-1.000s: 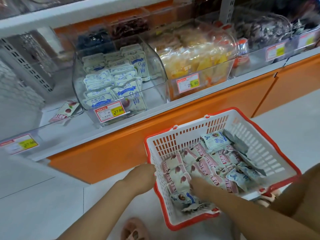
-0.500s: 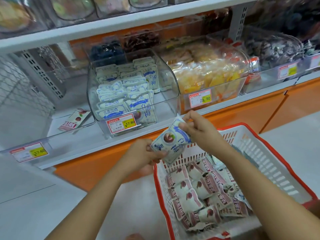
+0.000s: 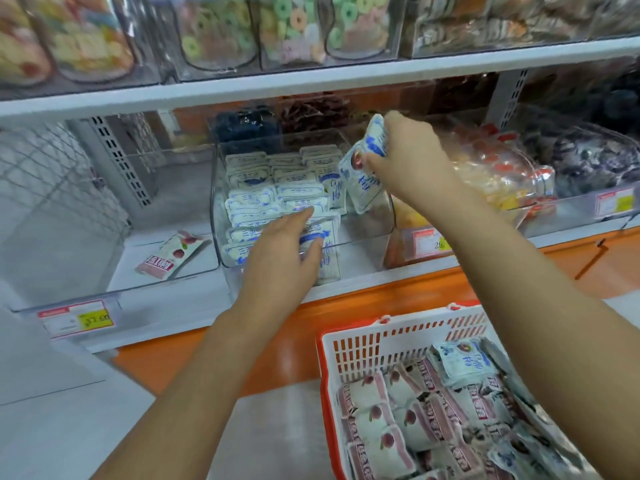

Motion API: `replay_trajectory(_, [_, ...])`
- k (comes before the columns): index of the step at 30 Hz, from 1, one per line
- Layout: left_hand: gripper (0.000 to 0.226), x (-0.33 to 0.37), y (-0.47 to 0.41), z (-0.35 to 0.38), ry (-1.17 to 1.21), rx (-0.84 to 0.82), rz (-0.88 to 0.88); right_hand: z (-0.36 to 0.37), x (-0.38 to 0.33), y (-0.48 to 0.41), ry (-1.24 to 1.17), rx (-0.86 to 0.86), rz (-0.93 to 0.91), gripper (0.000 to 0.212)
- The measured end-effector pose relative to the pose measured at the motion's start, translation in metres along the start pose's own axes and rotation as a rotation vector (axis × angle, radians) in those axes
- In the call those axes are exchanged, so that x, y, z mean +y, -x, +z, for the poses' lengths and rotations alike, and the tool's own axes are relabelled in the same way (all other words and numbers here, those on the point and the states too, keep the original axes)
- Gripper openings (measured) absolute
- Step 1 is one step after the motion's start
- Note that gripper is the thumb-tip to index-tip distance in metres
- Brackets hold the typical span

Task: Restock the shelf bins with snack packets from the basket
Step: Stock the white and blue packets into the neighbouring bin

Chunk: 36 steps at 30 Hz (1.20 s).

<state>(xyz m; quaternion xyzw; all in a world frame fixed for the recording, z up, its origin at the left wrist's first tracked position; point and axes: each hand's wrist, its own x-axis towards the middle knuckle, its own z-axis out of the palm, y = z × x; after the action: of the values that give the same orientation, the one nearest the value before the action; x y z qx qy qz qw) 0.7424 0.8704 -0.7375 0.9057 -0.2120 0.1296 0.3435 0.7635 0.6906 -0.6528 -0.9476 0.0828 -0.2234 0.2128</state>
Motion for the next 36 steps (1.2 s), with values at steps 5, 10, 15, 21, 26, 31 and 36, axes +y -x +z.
replay_trajectory(5, [0.045,-0.006,-0.002,0.001,-0.17,-0.123,0.083,0.051,-0.013,-0.048,0.186,-0.146,-0.003,0.02])
replay_trajectory(10, [0.045,-0.015,-0.001,-0.004,-0.201,-0.159,0.134,0.086,-0.005,-0.076,0.33,-0.208,-0.13,0.019])
replay_trajectory(15, [0.046,-0.019,-0.003,-0.003,-0.201,-0.173,0.141,0.099,-0.004,-0.101,0.36,-0.33,-0.183,0.033])
replay_trajectory(21, [0.046,-0.019,-0.009,0.0,-0.213,-0.17,0.116,0.111,0.0,-0.113,0.431,-0.398,-0.159,0.017])
replay_trajectory(26, [0.047,-0.018,-0.012,0.002,-0.217,-0.157,0.098,0.114,-0.005,-0.122,0.441,-0.308,-0.112,0.035])
replay_trajectory(31, [0.046,-0.018,-0.013,0.004,-0.219,-0.145,0.1,0.122,-0.003,-0.123,0.466,-0.334,-0.182,0.022])
replay_trajectory(36, [0.045,-0.018,-0.012,0.006,-0.228,-0.123,0.113,0.131,0.01,-0.111,0.418,-0.344,-0.272,0.024])
